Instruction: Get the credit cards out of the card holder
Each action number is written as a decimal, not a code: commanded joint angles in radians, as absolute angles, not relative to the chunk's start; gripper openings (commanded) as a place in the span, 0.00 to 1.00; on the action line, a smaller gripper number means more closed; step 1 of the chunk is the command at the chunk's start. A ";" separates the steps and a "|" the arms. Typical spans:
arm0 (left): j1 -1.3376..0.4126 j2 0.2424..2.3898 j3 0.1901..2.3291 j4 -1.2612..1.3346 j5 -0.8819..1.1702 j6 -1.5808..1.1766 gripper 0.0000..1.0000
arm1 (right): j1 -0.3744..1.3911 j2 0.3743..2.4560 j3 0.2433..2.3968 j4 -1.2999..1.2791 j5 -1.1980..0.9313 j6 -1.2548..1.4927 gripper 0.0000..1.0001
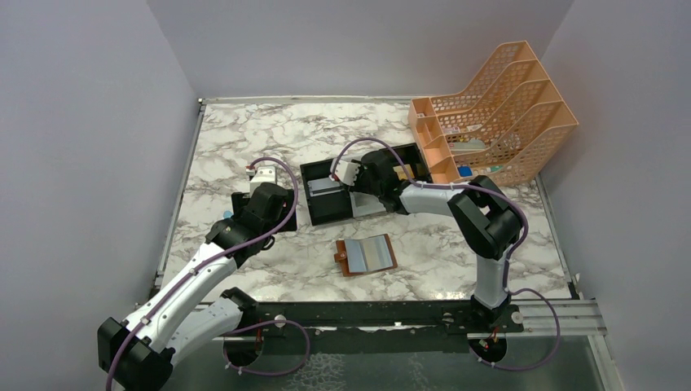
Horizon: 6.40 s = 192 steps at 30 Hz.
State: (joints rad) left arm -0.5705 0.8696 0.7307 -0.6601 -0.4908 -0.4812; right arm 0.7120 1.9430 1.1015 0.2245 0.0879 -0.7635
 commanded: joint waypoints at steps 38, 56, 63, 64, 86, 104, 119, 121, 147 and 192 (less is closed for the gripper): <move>-0.569 0.854 0.644 -0.309 0.261 -0.648 0.99 | 0.716 1.169 0.563 0.033 -0.124 0.646 0.36; -0.934 1.144 0.710 -0.360 -0.148 -0.801 0.84 | 0.716 1.188 0.512 -0.006 -0.218 0.765 0.36; -0.960 1.253 0.711 -0.354 -0.246 -0.838 0.80 | 0.716 1.173 0.498 -0.028 -0.216 0.751 0.37; -0.960 1.265 0.711 -0.352 -0.251 -0.839 0.80 | 0.716 1.175 0.498 -0.029 -0.220 0.749 0.37; -0.963 1.288 0.615 -0.221 -0.185 -0.802 0.45 | 0.716 1.307 0.578 -0.175 -0.225 0.710 0.35; -0.962 1.334 0.616 -0.202 -0.146 -0.776 0.34 | 0.716 1.387 0.593 -0.132 -0.322 0.734 0.31; -0.962 1.345 0.635 -0.221 -0.153 -0.767 0.33 | 0.716 1.353 0.604 -0.071 -0.397 0.789 0.30; -0.962 1.345 0.635 -0.222 -0.154 -0.767 0.33 | 0.716 1.350 0.604 -0.065 -0.406 0.793 0.30; -0.962 1.324 0.644 -0.233 -0.162 -0.764 0.32 | 0.715 1.330 0.580 0.060 -0.527 0.861 0.29; -0.962 1.342 0.634 -0.212 -0.126 -0.762 0.30 | 0.716 1.504 0.645 -0.069 -0.466 0.732 0.42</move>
State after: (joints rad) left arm -0.9577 1.3281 0.6266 -0.2398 -0.1654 -0.7712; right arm 0.7124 1.4876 0.6540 -0.1249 -0.3992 0.7280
